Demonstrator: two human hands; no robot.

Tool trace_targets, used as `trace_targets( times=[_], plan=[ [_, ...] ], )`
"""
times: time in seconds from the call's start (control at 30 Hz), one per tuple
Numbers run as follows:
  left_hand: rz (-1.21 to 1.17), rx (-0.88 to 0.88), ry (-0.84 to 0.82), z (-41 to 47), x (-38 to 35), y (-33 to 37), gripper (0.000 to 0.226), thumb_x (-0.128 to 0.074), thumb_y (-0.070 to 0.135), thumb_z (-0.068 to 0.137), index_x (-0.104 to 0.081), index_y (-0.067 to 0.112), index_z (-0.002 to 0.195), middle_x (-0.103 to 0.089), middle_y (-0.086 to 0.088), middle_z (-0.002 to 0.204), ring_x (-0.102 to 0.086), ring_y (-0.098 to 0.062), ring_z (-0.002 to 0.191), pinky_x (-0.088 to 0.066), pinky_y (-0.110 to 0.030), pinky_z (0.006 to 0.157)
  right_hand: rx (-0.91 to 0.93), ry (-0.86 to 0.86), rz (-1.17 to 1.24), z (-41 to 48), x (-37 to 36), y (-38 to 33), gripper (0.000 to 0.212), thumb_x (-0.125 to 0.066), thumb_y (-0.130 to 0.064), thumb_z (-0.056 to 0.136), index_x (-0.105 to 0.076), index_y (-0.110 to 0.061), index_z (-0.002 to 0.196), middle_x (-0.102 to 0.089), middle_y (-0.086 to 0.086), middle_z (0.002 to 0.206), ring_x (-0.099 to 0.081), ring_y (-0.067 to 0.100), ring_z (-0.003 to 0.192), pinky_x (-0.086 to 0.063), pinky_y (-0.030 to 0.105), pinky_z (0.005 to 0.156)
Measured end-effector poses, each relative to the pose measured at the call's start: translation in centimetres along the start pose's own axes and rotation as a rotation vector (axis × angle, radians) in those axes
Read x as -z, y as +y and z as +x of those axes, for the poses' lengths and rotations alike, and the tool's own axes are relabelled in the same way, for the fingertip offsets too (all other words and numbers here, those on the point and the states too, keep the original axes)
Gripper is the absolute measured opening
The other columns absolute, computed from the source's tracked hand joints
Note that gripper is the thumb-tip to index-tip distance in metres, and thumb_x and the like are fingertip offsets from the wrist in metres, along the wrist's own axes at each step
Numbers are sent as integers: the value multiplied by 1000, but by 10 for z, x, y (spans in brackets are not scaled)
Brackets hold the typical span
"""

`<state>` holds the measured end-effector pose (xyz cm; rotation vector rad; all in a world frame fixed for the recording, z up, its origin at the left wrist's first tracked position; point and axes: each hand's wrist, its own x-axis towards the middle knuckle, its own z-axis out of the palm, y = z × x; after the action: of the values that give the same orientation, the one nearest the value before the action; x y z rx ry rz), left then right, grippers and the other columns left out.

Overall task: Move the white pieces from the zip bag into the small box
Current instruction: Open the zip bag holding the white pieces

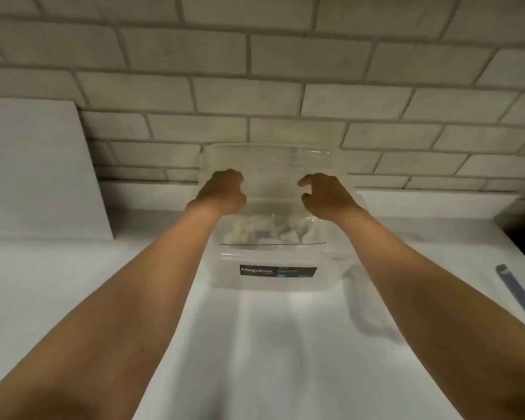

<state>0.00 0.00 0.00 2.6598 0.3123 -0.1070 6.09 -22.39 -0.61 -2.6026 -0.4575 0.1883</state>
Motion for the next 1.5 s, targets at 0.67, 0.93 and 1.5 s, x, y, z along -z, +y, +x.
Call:
trace_targets(
  times=[0.67, 0.93, 1.5],
  plan=[
    [470, -260, -9, 14, 14, -20, 15, -50, 19, 100, -59, 23, 89, -67, -7, 106, -63, -32, 99, -39, -33, 73, 136, -176, -540, -2, 4, 23, 21, -42, 0, 96, -54, -17, 103, -52, 2, 105, -55, 30, 89, -42, 37, 76],
    [-533, -302, 323, -60, 79, -17, 5, -73, 32, 91, -74, 27, 92, -75, 8, 86, -71, -17, 87, -53, -36, 77, 133, 412, 273, -78, 76, 3, 13, -67, -25, 98, -73, -23, 110, -74, -5, 102, -67, 19, 89, -50, 19, 77],
    [-1088, -208, 86, -241, -73, 43, 12, -65, 21, 100, -71, 24, 90, -66, 5, 74, -66, -17, 70, -62, -43, 75, 29, 460, 684, -323, 47, 106, 10, -69, -17, 98, -75, -25, 99, -73, -17, 84, -65, 3, 80, -58, 23, 73]
  ],
)
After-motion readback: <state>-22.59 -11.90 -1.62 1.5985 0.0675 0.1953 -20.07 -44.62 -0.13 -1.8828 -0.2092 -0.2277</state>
